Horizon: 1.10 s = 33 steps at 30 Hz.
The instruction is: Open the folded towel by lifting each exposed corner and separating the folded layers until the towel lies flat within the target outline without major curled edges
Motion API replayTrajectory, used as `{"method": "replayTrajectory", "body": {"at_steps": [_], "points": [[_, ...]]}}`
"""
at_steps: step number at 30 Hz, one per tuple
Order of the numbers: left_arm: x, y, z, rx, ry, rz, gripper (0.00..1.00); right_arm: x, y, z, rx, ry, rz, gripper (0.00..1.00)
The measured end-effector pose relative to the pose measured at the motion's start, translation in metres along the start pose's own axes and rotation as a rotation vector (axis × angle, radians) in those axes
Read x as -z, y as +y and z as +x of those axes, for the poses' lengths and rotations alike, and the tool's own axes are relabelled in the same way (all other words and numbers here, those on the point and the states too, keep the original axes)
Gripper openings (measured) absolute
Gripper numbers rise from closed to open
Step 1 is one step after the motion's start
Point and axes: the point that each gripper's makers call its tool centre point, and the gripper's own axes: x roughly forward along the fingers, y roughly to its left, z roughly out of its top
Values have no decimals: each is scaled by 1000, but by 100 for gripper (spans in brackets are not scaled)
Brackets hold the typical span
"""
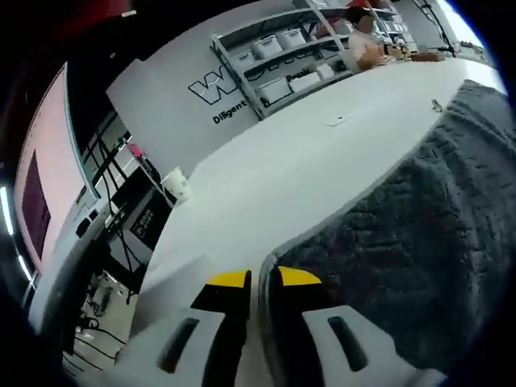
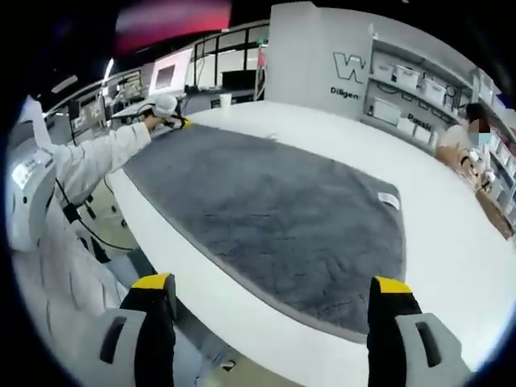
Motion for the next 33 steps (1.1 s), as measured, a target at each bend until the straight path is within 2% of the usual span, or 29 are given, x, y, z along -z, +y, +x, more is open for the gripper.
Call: {"method": "replayTrajectory", "body": {"at_steps": [2,4,7,9,12,16,22,26,30,33], "points": [[0,5,-1,-11,-1,-29,19,0,-1,0,4,-2,3,99],[1,8,-6,-14,7,-102,25,0,-3,-1,11,-2,10,99],[-2,12,-12,-14,5,-103,35,-2,-6,-2,19,-7,17,99],[-3,6,-19,27,6,-177,39,-2,-7,-2,22,-10,18,99],[-10,2,-33,58,-21,-229,48,-2,-6,-2,20,-7,16,99],[-31,-21,-64,201,-96,-303,64,-2,-6,-2,19,-7,16,99],[-42,-57,-116,372,-155,-408,91,-3,-8,-2,28,-14,30,99],[-36,-79,-141,430,-148,-402,99,-2,-8,-1,25,-9,27,99],[-32,-102,-165,474,-156,-401,99,-2,-9,-1,27,-11,33,99],[-23,-117,-180,496,-135,-389,99,0,-11,-2,29,-6,34,99]]}}
